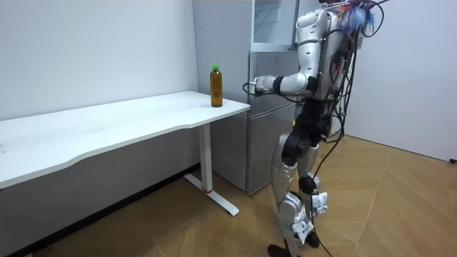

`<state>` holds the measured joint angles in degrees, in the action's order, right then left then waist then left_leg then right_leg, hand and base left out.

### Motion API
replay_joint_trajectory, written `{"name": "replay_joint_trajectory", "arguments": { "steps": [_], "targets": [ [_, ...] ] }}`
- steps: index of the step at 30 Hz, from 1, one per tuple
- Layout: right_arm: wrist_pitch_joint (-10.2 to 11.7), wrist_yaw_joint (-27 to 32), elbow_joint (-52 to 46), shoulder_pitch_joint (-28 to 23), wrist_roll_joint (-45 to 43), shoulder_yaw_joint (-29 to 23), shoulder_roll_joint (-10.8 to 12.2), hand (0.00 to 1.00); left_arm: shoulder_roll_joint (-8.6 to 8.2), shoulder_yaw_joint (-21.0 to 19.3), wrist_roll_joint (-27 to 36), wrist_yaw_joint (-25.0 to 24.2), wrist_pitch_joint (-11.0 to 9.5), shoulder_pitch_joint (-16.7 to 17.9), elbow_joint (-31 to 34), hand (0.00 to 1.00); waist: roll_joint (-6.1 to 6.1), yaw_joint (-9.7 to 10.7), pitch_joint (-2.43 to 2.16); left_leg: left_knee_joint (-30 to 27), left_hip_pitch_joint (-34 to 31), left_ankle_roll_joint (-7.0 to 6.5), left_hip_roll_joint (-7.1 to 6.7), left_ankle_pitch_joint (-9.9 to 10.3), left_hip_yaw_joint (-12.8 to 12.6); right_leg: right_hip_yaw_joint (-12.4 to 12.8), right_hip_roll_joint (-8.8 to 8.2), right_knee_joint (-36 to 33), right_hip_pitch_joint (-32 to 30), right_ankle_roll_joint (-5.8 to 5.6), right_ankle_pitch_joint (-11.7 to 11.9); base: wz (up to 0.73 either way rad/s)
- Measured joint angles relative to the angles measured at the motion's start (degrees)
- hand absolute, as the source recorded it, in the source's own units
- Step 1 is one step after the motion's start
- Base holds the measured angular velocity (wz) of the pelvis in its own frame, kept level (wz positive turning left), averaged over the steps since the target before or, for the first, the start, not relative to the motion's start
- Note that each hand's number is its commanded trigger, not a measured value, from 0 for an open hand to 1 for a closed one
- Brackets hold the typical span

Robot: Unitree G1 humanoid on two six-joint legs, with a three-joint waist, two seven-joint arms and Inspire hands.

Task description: Put the bottle in the upper fridge

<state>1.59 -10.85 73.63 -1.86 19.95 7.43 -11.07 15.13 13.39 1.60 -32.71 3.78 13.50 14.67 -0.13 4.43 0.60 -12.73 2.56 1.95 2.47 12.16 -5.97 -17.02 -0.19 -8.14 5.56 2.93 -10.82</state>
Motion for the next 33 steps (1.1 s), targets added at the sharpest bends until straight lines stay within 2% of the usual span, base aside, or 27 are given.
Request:
{"name": "replay_joint_trajectory", "arguments": {
  "steps": [4,7,8,10,11,12,13,15,17,19,21,23,25,27,29,33],
  "targets": [
    [-0.33,-0.20,-0.14,-0.26,0.48,0.03,-0.05,0.00,0.13,-0.20,0.10,-0.01,0.02,0.71,-3.27,0.00,0.18,-0.44,-0.14,-0.11,0.05,0.00,-0.23,0.00,0.25,-0.45,-0.11,0.23,0.43,-0.17,-0.13,0.09],
    [-0.33,-0.20,-0.89,-1.34,0.48,-0.34,-0.29,0.00,0.07,-0.37,0.08,0.15,0.02,1.08,-7.42,0.00,0.75,-1.41,-0.46,-0.15,0.23,0.00,-0.23,0.00,0.24,-0.46,-0.07,0.23,0.73,-0.17,-0.12,0.00],
    [-0.32,-0.20,-1.12,-1.89,0.46,-0.60,-0.36,0.00,0.03,-0.66,0.08,0.38,0.03,1.62,-8.67,0.00,0.51,-1.54,-0.28,-0.14,0.43,0.00,-0.23,0.00,0.27,-0.61,-0.06,0.34,1.27,-0.17,-0.13,0.04],
    [-0.34,-0.28,-1.45,-2.50,0.20,-1.54,-0.28,0.00,-0.04,-1.83,0.04,0.76,0.02,2.95,-9.47,0.00,0.62,-1.70,-0.21,-0.13,0.92,0.00,-0.23,0.00,0.50,-0.64,-0.06,0.34,1.48,-0.11,-0.29,0.03],
    [-0.34,-0.37,-1.94,-2.87,0.11,-1.99,-0.38,0.00,0.00,-2.32,0.06,1.17,-0.53,3.21,-10.95,0.00,0.54,-1.85,-0.07,-0.04,1.14,0.00,-0.26,0.00,0.52,-0.64,-0.06,0.36,1.75,-0.12,-0.40,0.00],
    [-0.30,-0.38,-2.12,-2.95,0.11,-2.37,-0.49,0.00,-0.55,-2.98,0.32,1.72,-2.78,3.38,-14.54,0.00,0.82,-1.98,-0.13,0.04,1.39,0.00,-0.30,0.00,0.50,-0.65,-0.07,0.40,1.97,-0.14,-0.48,0.00],
    [-0.23,-0.44,-2.21,-3.08,0.09,-2.62,-0.50,0.00,-1.08,-3.32,0.51,1.90,-3.99,3.48,-15.79,0.00,0.93,-2.09,-0.14,0.05,1.58,0.00,-0.30,0.00,0.52,-0.62,-0.07,0.39,2.12,-0.13,-0.49,0.00],
    [-0.18,-0.65,-2.52,-3.89,-0.37,-3.65,-0.43,0.00,-2.60,-3.73,1.15,3.05,-7.86,3.91,-20.51,0.00,0.83,-2.93,-0.18,0.11,2.23,0.00,-0.34,0.00,0.53,-0.58,-0.18,0.12,2.62,-0.07,-1.09,0.00],
    [0.04,-0.33,-2.95,-4.57,-0.36,-3.68,-0.39,0.00,-3.43,-3.77,2.91,4.74,-10.61,4.45,-23.19,0.00,0.60,-3.22,-0.32,0.10,2.17,0.01,-0.30,0.00,0.46,-0.80,-0.17,0.04,2.65,0.02,-1.37,0.03],
    [0.30,0.45,-3.24,-5.15,-0.22,-3.80,-0.32,0.00,-3.74,-4.05,4.51,6.51,-12.19,5.33,-25.51,0.00,0.37,-3.43,-0.46,0.11,2.52,0.02,-0.22,-0.01,0.43,-0.78,-0.06,-0.01,2.68,0.13,-1.46,0.03],
    [0.28,1.61,-4.50,-6.59,-0.26,-4.39,-0.19,0.00,-4.52,-6.61,6.26,8.26,-14.88,6.07,-30.73,0.00,0.06,-4.41,-0.54,0.66,3.22,0.06,-0.11,-0.03,0.36,-0.83,0.04,-0.47,3.28,0.29,-1.57,-0.07],
    [0.30,2.33,-5.09,-7.54,-0.32,-4.87,-0.12,0.00,-4.79,-8.26,8.41,9.54,-16.44,6.05,-34.57,0.00,-0.35,-5.06,-0.79,0.85,4.08,0.06,-0.10,-0.02,-0.18,-0.39,0.02,-0.50,3.80,0.32,-1.83,-0.07],
    [0.31,3.38,-5.60,-7.59,-0.54,-5.20,-0.12,0.00,-4.56,-9.88,7.79,12.32,-15.54,6.06,-41.15,0.00,-0.37,-5.05,-0.83,0.91,4.28,0.07,-0.10,-0.02,-0.21,-0.37,0.02,-0.45,3.98,0.33,-1.90,-0.04],
    [0.43,3.96,-6.83,-8.05,-2.40,-5.42,0.03,0.00,-3.96,-11.88,6.60,16.45,-12.30,6.79,-51.01,0.00,-0.56,-4.74,-0.83,1.00,4.31,0.10,-0.10,0.01,-0.20,-0.39,0.06,-0.45,3.71,0.33,-1.89,0.00],
    [0.64,4.07,-6.77,-8.48,-2.66,-5.41,0.11,0.00,-3.13,-13.36,6.25,18.74,-11.81,8.47,-56.53,0.00,-0.84,-4.70,-0.78,1.03,4.15,0.14,-0.13,0.04,-0.17,-0.44,0.02,-0.44,3.62,0.32,-1.89,0.03],
    [1.12,4.65,-6.77,-8.68,-3.68,-5.46,0.18,0.00,-3.34,-18.69,5.84,23.58,-11.98,8.47,-67.23,0.00,-0.94,-5.01,-0.52,1.03,4.10,0.16,-0.21,0.07,-0.17,-0.52,-0.13,-0.56,3.66,0.21,-1.94,0.04]
  ]
}}
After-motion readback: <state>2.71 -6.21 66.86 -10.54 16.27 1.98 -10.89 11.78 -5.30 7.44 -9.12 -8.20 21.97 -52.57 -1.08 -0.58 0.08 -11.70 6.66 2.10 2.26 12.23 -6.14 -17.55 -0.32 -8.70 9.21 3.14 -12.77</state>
